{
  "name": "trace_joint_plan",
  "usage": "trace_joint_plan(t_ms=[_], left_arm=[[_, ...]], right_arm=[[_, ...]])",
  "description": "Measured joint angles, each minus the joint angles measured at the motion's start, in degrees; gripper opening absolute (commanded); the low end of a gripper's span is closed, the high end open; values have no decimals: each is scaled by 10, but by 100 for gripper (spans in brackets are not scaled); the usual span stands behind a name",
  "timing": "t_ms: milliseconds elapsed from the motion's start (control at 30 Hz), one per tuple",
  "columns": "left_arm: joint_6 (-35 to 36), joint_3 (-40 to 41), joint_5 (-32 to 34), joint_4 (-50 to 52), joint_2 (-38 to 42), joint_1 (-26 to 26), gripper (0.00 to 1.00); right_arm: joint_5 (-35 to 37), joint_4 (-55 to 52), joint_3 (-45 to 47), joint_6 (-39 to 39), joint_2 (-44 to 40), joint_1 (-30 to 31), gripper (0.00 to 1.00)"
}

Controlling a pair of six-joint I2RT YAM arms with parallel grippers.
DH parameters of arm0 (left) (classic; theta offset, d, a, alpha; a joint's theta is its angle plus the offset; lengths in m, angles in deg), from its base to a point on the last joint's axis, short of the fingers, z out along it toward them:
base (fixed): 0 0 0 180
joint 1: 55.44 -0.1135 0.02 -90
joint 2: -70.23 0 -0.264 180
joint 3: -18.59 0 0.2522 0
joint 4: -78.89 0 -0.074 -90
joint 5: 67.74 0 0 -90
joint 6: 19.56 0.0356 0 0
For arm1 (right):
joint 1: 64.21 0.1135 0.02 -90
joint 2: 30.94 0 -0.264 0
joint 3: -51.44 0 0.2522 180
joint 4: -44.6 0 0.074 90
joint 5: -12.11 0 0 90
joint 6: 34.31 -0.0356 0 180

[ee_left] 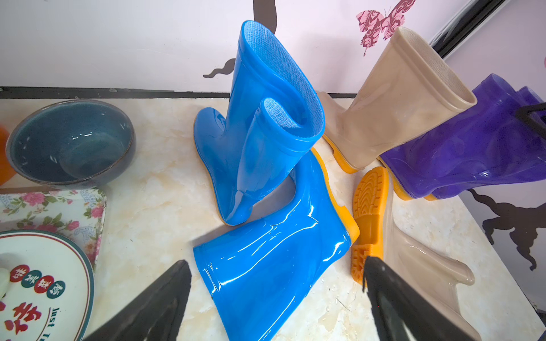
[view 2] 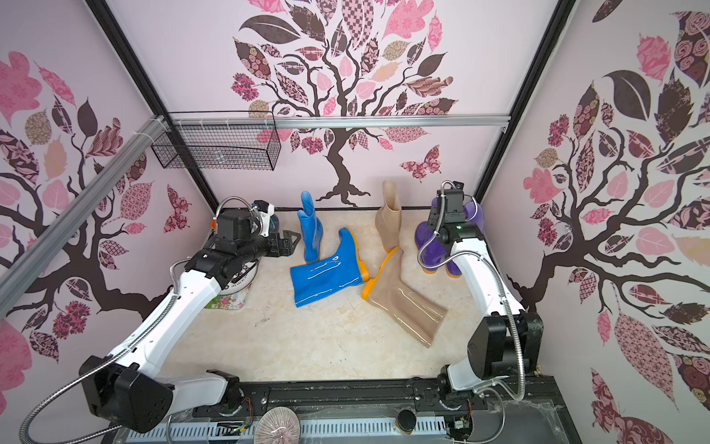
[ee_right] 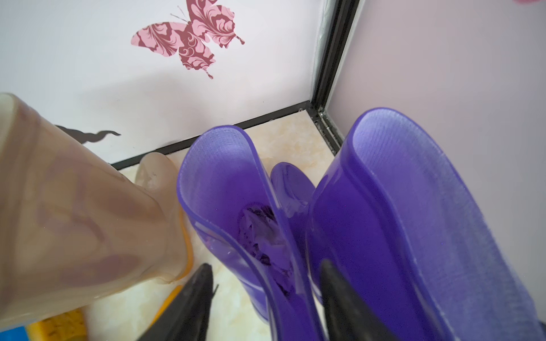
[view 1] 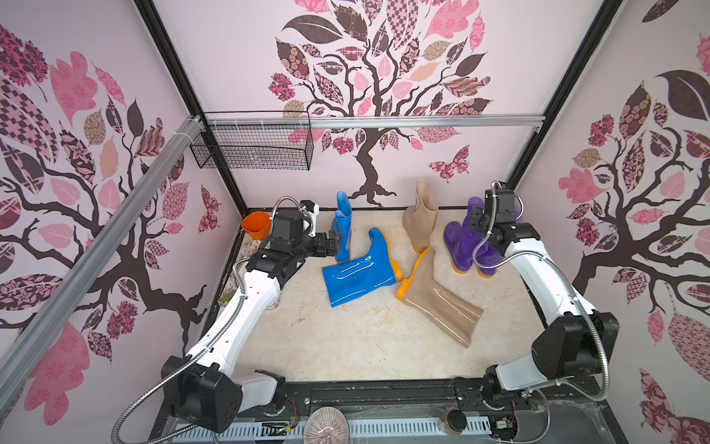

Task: Match and arrange rain boots in pairs
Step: Pair a pair of rain boots at the corner of the board, then adjust the rain boot at the center of the board.

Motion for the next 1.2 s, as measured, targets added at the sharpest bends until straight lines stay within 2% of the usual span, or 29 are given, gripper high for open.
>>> trace_joint_plan(t_ms=[267, 333, 433, 633, 1000, 1200], left_arm=[[0, 0, 4, 0, 10, 0, 94], [0, 0, 5, 0, 12, 0, 94], [0, 0, 7, 0, 13, 0, 94], [0, 0, 6, -2, 13, 0, 94], [0, 0, 6, -3, 9, 0, 94], [2, 0, 11, -1, 2, 0, 94]], right_arm=[[-14, -28, -34, 15, 1, -6, 64], [-16, -37, -42, 19, 1, -9, 67], [-16, -45, -44, 29, 1, -14, 78], [-33, -61, -45, 49, 0, -19, 79], [-92, -119, -85, 62, -1, -30, 79], [-156, -147, -106, 61, -18, -29, 80]])
